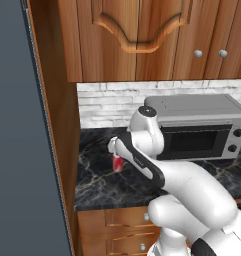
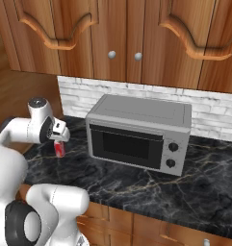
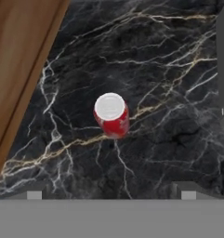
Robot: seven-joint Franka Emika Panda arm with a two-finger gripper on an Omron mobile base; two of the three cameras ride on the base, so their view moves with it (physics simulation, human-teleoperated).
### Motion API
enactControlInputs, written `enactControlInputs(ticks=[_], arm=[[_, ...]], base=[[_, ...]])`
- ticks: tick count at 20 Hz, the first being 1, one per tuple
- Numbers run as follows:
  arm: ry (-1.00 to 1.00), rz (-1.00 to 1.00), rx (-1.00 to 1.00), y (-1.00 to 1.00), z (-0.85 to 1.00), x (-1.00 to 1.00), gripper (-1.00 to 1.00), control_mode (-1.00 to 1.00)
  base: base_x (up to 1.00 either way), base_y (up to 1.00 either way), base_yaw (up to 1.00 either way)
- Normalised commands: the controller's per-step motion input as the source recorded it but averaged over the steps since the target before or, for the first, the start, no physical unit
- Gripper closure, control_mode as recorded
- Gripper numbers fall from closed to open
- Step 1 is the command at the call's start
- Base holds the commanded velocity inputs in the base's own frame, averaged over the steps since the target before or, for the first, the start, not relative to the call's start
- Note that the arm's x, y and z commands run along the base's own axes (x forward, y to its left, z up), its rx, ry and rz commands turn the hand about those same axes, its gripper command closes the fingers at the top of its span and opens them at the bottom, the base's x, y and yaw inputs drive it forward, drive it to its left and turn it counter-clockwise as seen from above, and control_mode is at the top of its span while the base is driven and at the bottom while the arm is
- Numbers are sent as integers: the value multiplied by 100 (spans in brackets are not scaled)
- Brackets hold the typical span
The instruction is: Four empty soda cans are scattered around the kitchen. Gather all the cans and cluster them next to the stove for recycling.
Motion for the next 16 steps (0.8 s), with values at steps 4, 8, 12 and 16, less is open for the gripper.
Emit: enactControlInputs(ticks=[4, 8, 12, 16], arm=[[2, 0, 0, 2, -19, 24, -100, -100], [1, 0, 0, 0, -19, 21, -100, -100], [0, 0, 0, 4, -15, 6, -100, -100], [0, 0, 0, 9, -15, 0, -100, -100]], base=[[0, 0, 0], [0, 0, 0], [0, 0, 0], [0, 0, 0]])
